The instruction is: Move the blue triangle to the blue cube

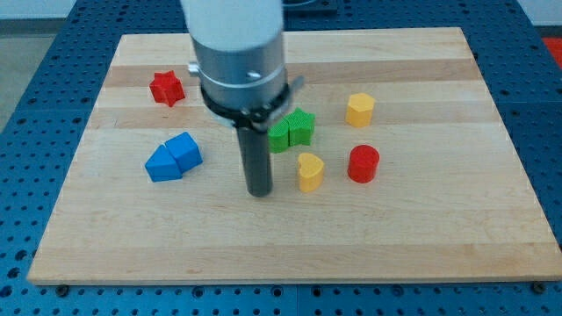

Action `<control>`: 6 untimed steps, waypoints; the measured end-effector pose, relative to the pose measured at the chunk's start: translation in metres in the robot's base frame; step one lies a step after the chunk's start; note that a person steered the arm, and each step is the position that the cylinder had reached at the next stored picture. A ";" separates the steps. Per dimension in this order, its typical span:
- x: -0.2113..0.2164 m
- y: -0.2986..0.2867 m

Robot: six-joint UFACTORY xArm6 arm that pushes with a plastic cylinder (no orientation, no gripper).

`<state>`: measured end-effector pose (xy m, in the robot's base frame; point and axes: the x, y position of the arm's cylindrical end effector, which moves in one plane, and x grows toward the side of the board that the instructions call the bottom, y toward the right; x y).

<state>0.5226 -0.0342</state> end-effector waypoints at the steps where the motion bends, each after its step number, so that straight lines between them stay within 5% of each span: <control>1: 0.008 0.036; 6: -0.036 0.051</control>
